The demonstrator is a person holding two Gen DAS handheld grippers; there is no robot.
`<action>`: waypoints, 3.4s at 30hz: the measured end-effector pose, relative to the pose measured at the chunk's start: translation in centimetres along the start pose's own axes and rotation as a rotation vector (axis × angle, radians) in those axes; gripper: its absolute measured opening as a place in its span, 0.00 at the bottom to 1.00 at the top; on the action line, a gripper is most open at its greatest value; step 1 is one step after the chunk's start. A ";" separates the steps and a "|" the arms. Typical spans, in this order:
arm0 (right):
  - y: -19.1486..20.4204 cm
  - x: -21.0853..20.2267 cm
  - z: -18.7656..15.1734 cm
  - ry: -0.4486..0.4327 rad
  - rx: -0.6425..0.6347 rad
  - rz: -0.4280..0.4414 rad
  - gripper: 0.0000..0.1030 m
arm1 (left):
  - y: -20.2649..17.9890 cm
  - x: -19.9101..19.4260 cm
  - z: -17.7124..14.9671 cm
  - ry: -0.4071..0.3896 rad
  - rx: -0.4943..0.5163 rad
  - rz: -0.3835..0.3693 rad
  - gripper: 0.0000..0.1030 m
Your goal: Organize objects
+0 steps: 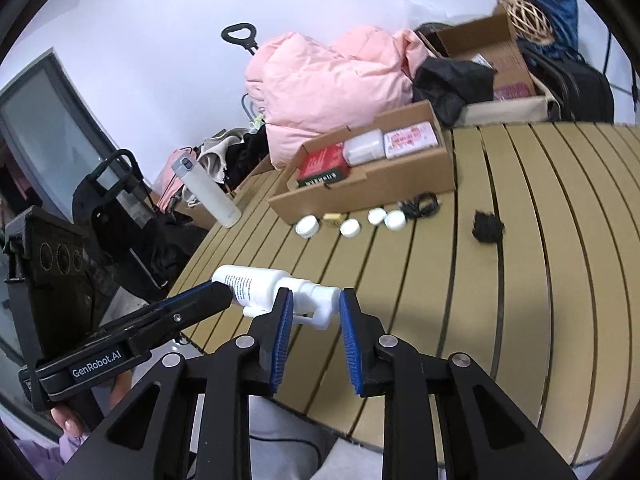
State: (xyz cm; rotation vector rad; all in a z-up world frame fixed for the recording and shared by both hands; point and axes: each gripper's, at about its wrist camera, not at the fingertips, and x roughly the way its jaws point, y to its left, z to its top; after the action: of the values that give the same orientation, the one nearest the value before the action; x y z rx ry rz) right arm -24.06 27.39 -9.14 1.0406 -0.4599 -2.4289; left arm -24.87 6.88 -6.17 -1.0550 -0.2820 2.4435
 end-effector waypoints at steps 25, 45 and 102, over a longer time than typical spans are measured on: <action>-0.8 30.6 15.7 0.271 -0.106 -0.028 0.26 | 17.7 19.4 14.0 0.145 -0.007 0.224 0.37; 2.2 0.6 15.4 0.035 -0.241 -0.304 0.82 | 8.1 -10.3 10.9 -0.107 0.080 0.348 0.75; -13.6 12.2 4.8 0.094 -0.159 -0.465 0.55 | 13.3 18.9 4.5 0.105 0.091 0.353 0.42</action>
State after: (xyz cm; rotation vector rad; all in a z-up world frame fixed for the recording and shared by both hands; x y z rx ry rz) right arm -38.81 32.98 -19.58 1.2973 0.0157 -2.7391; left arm -43.90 4.41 -19.82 -1.2778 0.0558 2.6636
